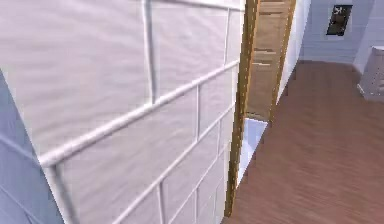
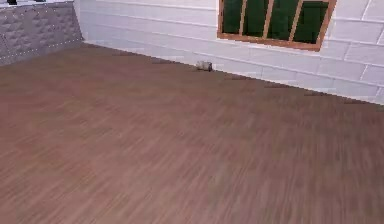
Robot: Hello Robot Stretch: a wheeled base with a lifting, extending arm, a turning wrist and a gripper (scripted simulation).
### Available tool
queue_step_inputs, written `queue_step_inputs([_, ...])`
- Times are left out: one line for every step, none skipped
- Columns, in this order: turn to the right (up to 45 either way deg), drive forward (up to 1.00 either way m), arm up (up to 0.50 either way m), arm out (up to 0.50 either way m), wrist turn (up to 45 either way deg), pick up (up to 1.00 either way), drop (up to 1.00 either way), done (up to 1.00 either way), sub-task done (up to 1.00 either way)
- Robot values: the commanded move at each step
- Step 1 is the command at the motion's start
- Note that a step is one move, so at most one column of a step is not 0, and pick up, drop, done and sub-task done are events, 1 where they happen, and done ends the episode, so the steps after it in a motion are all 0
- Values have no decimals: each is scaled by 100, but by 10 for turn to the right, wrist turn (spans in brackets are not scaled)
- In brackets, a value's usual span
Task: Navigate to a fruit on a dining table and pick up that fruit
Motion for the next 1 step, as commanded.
queue_step_inputs([-450,0,0,0,0,0,0,0,0])
